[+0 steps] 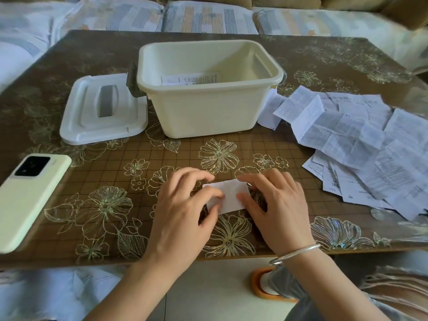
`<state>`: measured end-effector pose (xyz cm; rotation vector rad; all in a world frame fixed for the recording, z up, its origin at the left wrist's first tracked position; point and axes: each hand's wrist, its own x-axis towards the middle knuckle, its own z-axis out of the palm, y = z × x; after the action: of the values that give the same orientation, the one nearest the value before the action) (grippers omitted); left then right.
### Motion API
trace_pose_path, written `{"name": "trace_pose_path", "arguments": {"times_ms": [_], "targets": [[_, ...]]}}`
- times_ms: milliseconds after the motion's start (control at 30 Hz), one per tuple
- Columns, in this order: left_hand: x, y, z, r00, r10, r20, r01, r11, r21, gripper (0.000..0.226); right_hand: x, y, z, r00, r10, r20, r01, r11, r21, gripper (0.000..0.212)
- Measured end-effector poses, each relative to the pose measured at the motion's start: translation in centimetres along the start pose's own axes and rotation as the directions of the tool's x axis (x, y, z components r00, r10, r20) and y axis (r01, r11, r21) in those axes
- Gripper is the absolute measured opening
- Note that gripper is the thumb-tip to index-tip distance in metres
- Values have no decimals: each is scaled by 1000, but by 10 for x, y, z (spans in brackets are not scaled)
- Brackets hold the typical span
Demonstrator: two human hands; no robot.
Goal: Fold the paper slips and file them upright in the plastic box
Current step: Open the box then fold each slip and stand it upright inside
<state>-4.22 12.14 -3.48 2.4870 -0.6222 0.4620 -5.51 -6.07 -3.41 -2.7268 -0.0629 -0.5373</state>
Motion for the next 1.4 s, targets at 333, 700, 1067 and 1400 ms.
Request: {"name": "trace_pose_path", "arguments": {"times_ms": [333,700,1067,1400], "targets": [[11,0,-6,991,-74,111,83,993,-82,14,35,-6,-26,908,-145,394,184,981,-64,36],[58,18,-24,904,-102,415,41,987,154,42,90,-24,-36,663,-116,739,208,978,-32,30],[78,7,-50,965,-181,191,220,954,-205,7,77,-3,-43,894,0,449,-289,766,575,13],[141,-3,-75,871,-484,87,373,535,-758,4,150,-51,-59,947,217,238,-307,383,871,9]]}}
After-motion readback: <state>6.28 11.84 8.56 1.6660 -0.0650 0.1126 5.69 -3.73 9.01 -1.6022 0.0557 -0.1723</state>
